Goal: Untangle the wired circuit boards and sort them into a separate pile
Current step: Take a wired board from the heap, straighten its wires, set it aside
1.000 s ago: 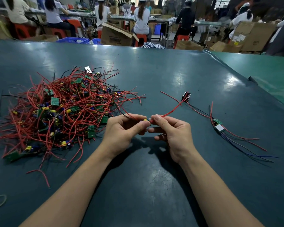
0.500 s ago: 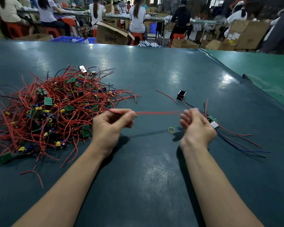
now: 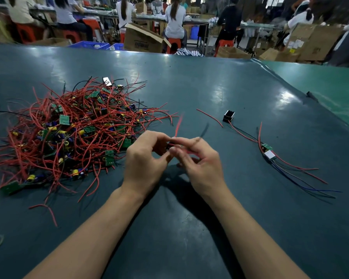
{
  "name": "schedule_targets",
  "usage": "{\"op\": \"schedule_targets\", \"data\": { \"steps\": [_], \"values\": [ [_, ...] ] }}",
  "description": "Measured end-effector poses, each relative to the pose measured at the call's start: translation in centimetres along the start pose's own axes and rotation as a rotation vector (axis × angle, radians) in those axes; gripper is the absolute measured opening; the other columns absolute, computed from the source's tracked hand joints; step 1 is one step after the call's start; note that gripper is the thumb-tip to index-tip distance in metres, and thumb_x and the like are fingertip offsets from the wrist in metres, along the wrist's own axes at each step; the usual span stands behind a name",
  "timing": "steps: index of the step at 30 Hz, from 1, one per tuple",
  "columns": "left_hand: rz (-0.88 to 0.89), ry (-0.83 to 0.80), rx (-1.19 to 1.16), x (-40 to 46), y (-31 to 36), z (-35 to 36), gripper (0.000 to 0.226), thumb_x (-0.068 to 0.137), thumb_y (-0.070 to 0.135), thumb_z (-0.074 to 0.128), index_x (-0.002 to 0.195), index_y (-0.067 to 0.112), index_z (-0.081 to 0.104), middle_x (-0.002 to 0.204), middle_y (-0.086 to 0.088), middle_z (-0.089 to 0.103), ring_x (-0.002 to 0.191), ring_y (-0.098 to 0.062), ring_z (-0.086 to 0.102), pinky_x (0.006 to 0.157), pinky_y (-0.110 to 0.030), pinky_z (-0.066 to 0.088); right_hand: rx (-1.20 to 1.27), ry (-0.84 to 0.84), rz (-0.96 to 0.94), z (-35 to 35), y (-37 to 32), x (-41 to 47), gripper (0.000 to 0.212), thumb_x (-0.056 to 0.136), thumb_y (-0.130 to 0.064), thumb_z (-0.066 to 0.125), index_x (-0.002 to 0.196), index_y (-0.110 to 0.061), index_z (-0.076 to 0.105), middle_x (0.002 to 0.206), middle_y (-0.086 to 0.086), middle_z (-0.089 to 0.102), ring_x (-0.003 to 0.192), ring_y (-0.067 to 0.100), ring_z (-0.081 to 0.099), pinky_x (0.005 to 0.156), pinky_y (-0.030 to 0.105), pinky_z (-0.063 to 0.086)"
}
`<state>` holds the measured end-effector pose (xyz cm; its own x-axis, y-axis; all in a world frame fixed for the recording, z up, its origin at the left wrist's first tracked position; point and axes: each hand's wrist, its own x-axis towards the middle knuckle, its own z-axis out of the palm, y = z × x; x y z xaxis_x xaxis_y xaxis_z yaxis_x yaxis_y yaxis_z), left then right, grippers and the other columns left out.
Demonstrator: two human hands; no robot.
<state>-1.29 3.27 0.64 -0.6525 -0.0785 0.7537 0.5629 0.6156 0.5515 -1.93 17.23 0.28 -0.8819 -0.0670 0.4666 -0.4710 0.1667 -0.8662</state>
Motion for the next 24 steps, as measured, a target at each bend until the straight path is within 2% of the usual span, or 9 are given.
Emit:
{"op": "schedule_targets", "data": {
  "steps": [3, 5, 8, 11, 13, 15, 18, 21, 24],
  "values": [
    [0.077, -0.058, -0.067, -0.1, 0.1, 0.3, 0.026, 0.075, 0.006, 0.084, 0.097, 0.003, 0.070, 0.087, -0.004, 0.069, 0.077, -0.014, 0.066, 0.072, -0.028, 0.055, 0.230, 0.120, 0.119, -0.3, -0.4, 0.6, 0.005, 0.087, -0.006, 0.069, 0.089, -0.009, 0.071, 0.094, 0.018, 0.068, 0.077, 0.019, 0.069, 0.061, 0.033, 0.058],
    [0.061, -0.051, -0.145, -0.2, 0.4, 0.4, 0.020, 0.081, 0.006, 0.079, 0.099, 0.003, 0.072, 0.091, -0.003, 0.072, 0.080, -0.011, 0.069, 0.074, -0.028, 0.057, 0.409, 0.144, 0.218, -0.7, -0.7, 0.8, 0.007, 0.089, -0.002, 0.066, 0.087, -0.007, 0.069, 0.085, 0.009, 0.072, 0.072, 0.013, 0.069, 0.059, 0.025, 0.056],
    [-0.202, -0.055, -0.353, -0.1, 0.8, 0.5, 0.013, 0.090, 0.019, 0.070, 0.091, 0.006, 0.071, 0.078, -0.001, 0.073, 0.064, -0.013, 0.070, 0.059, -0.027, 0.057, 0.584, 0.171, 0.273, -1.4, -0.9, 1.1, 0.015, 0.090, 0.000, 0.061, 0.084, -0.011, 0.071, 0.085, 0.003, 0.072, 0.081, 0.017, 0.068, 0.067, 0.028, 0.055],
    [-0.561, -0.216, -0.582, 0.4, 1.1, 0.7, 0.042, 0.089, 0.041, 0.056, 0.081, 0.002, 0.068, 0.066, -0.008, 0.069, 0.049, -0.024, 0.061, 0.041, -0.027, 0.046, 0.658, 0.061, 0.254, -1.8, -1.0, 1.0, 0.010, 0.082, 0.000, 0.068, 0.081, -0.009, 0.072, 0.095, 0.005, 0.072, 0.090, 0.018, 0.066, 0.083, 0.032, 0.054],
    [-0.611, -0.284, -0.625, 0.7, 0.9, 0.6, 0.046, 0.086, 0.044, 0.055, 0.074, 0.001, 0.067, 0.061, -0.006, 0.067, 0.043, -0.020, 0.055, 0.038, -0.023, 0.041, 0.635, -0.059, 0.253, -1.7, -1.0, 0.7, 0.009, 0.076, -0.001, 0.067, 0.084, -0.003, 0.070, 0.106, 0.012, 0.067, 0.093, 0.021, 0.064, 0.088, 0.031, 0.051],
    [-0.602, -0.299, -0.666, 0.8, 0.7, 0.3, 0.036, 0.083, 0.041, 0.062, 0.072, 0.007, 0.069, 0.061, -0.003, 0.066, 0.039, -0.013, 0.051, 0.037, -0.020, 0.039, 0.622, -0.096, 0.267, -1.7, -1.1, 0.6, 0.014, 0.074, 0.000, 0.068, 0.088, -0.001, 0.070, 0.111, 0.019, 0.062, 0.096, 0.026, 0.061, 0.091, 0.033, 0.050],
    [-0.657, -0.237, -0.806, 0.9, 0.6, -0.1, 0.019, 0.077, 0.029, 0.070, 0.081, 0.010, 0.071, 0.073, -0.006, 0.072, 0.045, -0.013, 0.058, 0.040, -0.020, 0.043, 0.625, -0.020, 0.303, -1.6, -1.2, 0.8, 0.019, 0.072, -0.010, 0.072, 0.090, -0.005, 0.069, 0.101, 0.009, 0.069, 0.095, 0.022, 0.065, 0.094, 0.035, 0.053],
    [-0.645, -0.143, -0.800, 1.0, 0.5, 0.1, 0.019, 0.075, 0.012, 0.076, 0.091, 0.004, 0.068, 0.078, -0.003, 0.073, 0.061, -0.014, 0.066, 0.051, -0.021, 0.051, 0.620, 0.055, 0.368, -1.4, -1.1, 0.9, 0.026, 0.070, -0.017, 0.071, 0.095, -0.008, 0.068, 0.095, 0.010, 0.071, 0.088, 0.021, 0.068, 0.074, 0.029, 0.057],
    [-0.550, -0.101, -0.675, 0.8, 0.6, 0.3, 0.018, 0.075, 0.000, 0.078, 0.089, 0.002, 0.066, 0.075, 0.001, 0.072, 0.064, -0.011, 0.066, 0.058, -0.021, 0.053, 0.596, 0.054, 0.371, -1.3, -1.3, 0.7, 0.020, 0.074, -0.016, 0.072, 0.091, -0.006, 0.070, 0.087, 0.008, 0.073, 0.078, 0.018, 0.070, 0.065, 0.027, 0.057]
  ]
}}
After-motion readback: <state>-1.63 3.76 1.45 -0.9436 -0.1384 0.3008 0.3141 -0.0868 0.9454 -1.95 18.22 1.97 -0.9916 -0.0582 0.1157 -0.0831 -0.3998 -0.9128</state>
